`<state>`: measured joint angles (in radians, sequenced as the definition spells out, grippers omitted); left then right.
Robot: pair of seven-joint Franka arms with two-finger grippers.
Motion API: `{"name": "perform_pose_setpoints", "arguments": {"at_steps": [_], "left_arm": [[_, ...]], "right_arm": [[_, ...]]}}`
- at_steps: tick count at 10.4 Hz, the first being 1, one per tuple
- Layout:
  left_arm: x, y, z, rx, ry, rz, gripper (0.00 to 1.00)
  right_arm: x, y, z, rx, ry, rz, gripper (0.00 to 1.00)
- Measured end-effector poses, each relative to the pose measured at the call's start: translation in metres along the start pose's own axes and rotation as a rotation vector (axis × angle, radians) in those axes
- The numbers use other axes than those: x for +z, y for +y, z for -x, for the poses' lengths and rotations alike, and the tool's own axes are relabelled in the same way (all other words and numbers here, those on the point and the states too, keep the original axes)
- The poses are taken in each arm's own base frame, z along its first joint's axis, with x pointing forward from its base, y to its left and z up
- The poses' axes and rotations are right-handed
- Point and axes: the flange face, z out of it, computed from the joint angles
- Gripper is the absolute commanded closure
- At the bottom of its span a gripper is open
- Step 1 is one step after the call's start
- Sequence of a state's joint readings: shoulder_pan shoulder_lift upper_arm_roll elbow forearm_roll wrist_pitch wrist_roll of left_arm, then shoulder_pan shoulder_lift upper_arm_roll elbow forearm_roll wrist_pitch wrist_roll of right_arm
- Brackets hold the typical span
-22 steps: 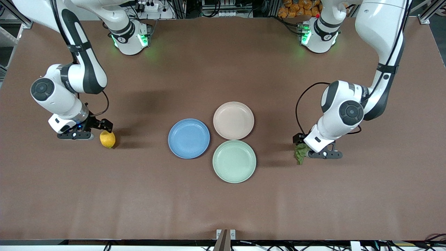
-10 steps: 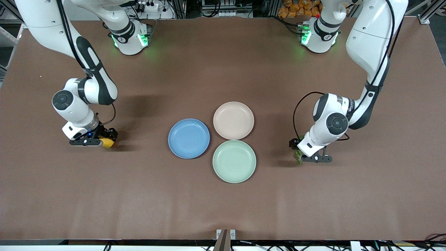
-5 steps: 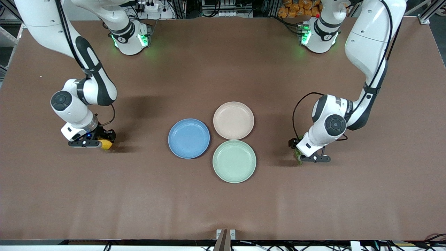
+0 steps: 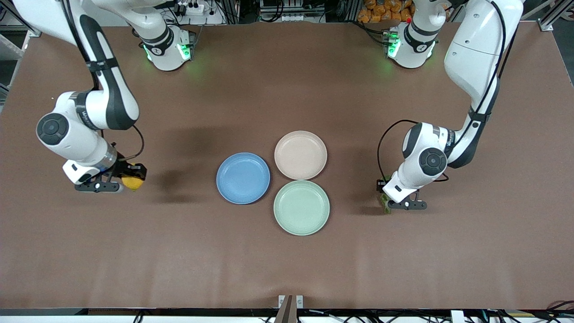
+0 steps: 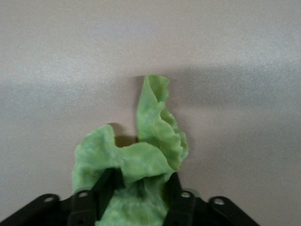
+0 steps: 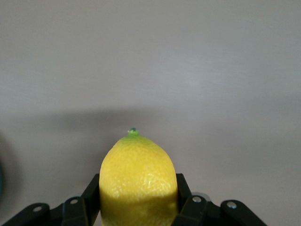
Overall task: Place lemon and lettuce in plates
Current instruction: 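Carry the lemon to the blue plate while the left gripper carries lettuce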
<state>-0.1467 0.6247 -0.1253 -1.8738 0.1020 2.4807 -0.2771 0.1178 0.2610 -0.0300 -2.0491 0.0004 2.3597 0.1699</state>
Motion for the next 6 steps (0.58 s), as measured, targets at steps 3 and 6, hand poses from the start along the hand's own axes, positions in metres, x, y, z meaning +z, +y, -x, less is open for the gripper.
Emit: {"name": "perform_pose_setpoints", "arguments": {"at_steps": [3,6], "left_arm": [[-0.005,0.005,-0.002,-0.002,0.015,0.006,1.0],[-0.03,0.034,-0.01,-0.039,0.068,0.03,1.0]], "right_arm": [[-0.007,-0.071,0.007,0.082,0.012,-0.034,1.0],[0.003,-0.13,0.011,0.016,0.016,-0.05,0.99]]}}
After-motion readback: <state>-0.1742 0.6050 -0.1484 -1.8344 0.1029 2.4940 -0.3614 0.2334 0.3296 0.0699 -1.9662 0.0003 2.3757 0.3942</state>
